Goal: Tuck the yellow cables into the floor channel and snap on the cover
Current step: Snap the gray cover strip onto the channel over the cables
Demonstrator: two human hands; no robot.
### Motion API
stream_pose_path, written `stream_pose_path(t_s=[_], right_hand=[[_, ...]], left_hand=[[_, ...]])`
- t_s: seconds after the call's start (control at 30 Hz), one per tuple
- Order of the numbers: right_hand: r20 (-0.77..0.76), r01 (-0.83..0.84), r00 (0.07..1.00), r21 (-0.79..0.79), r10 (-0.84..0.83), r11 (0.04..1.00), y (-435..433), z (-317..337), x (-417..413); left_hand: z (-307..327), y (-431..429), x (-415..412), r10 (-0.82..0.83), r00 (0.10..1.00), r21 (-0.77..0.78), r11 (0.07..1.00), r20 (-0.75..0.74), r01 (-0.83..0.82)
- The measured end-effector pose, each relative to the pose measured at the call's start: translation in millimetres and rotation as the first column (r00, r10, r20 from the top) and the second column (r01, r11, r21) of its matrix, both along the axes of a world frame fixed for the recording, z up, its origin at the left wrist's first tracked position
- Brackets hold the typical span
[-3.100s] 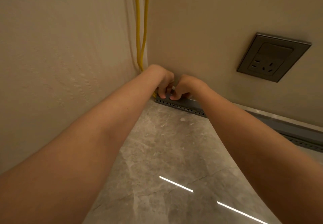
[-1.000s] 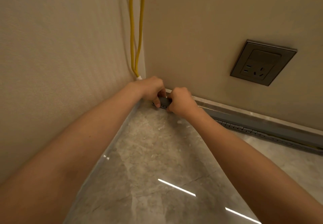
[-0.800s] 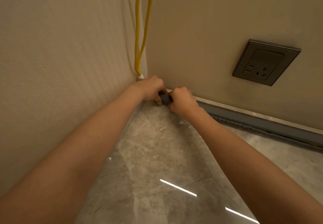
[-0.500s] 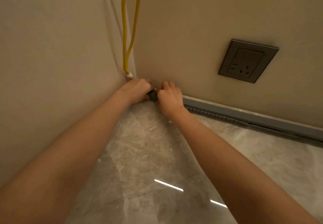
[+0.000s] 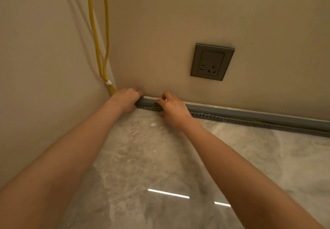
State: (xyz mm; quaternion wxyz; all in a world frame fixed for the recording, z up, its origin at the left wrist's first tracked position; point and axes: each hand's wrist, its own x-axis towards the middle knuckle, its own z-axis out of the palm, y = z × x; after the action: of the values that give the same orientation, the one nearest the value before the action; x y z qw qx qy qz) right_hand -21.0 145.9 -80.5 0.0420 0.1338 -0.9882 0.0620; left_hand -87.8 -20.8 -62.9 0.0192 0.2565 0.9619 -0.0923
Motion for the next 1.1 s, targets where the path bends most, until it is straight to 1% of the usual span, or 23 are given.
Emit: stream_pose_path(t_s=[0.1,0.17,0.27,0.37,0.43,0.57,0.63,0.77,0.87,0.97,1.1], right_hand=[[-0.022,0.025,0.999,0.011,-0.025,1.000,17.7,3.0,10.5],[-0.029,0.085,0.996,0.021,-0.085,0.996,34.2,2.6,18.7],[-0.032,0.188,0.982,0.058,-0.187,0.980,59.6,0.7,28.8],[-0.015,0.203,0.979,0.082,-0.202,0.976,70.4,-0.9,32.7],[-0.009,0.214,0.977,0.092,-0.214,0.973,69.1,-3.9,32.9],[0.006,0.232,0.973,0.052,-0.233,0.971,65.3,-7.0,29.9],[0.008,0.233,0.972,0.051,-0.234,0.971,63.9,-6.7,26.1],[0.035,0.250,0.967,0.069,-0.253,0.966,63.1,-6.1,20.0],[0.070,0.236,0.968,0.078,-0.242,0.969,65.6,-6.0,18.4],[0.053,0.230,0.970,0.095,-0.236,0.969,66.3,-7.4,19.4],[-0.002,0.200,0.980,0.110,-0.201,0.974,73.0,-10.8,24.6]], left_hand=[[-3.1,31.7,13.0,-0.103,0.995,0.028,0.994,-0.001,0.103],[-7.5,54.0,17.6,-0.205,0.979,0.022,0.979,0.016,0.205],[-3.3,74.0,18.9,-0.259,0.956,0.041,0.966,0.137,0.256],[3.1,92.7,23.9,-0.313,0.935,0.020,0.949,0.168,0.314],[0.3,103.3,26.8,-0.321,0.934,0.072,0.947,0.155,0.313],[-9.0,107.2,30.0,-0.289,0.952,0.228,0.938,0.102,0.261],[-8.2,107.6,32.0,-0.281,0.956,0.253,0.934,0.087,0.252],[-1.3,110.2,32.1,-0.266,0.955,0.256,0.940,0.133,0.226],[1.1,112.0,32.7,-0.280,0.948,0.227,0.943,0.149,0.243],[-0.7,113.1,36.0,-0.279,0.954,0.185,0.949,0.114,0.255],[-7.0,112.6,39.3,-0.276,0.961,0.150,0.950,0.005,0.273]])
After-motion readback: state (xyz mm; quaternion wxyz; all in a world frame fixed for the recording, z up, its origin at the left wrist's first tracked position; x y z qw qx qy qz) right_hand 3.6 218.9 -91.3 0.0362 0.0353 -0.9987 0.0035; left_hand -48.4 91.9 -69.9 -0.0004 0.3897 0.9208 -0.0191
